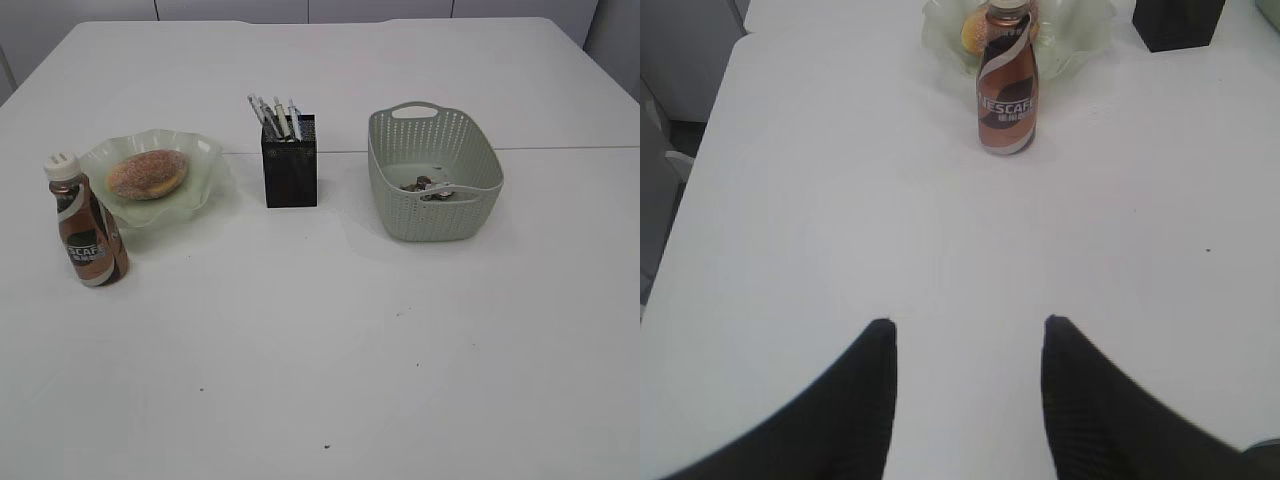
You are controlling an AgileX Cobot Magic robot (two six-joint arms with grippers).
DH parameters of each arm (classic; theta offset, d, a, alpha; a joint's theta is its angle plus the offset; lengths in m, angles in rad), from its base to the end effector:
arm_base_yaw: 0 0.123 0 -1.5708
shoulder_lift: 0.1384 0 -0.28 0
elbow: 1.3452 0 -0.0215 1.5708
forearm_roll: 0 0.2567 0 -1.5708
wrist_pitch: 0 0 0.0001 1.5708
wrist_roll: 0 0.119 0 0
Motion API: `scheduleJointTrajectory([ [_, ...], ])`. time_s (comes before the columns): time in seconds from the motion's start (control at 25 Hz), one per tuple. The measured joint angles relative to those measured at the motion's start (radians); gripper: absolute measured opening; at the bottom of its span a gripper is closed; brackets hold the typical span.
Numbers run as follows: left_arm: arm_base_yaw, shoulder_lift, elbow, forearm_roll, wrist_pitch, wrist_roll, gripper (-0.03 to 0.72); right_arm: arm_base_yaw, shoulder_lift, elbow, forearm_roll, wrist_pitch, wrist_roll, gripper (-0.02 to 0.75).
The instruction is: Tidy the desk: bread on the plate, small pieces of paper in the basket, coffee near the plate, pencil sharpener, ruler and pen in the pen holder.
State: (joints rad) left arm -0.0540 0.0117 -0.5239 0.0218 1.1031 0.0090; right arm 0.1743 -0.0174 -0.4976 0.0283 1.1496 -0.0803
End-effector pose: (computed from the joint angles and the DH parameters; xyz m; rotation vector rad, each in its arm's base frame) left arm 0.0272 0.0008 0.2699 0.0636 2.0733 -0.0014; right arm 0.0221 0.0070 0.2579 -0.2721 2.1016 0.0901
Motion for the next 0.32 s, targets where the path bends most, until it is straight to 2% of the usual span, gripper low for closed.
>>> scheduleJointTrajectory([
  [0.32, 0.0, 0.0, 0.0, 0.0, 0.0, 0.0, 0.316, 0.0, 0.0, 0.0, 0.0, 0.0, 0.0, 0.458],
])
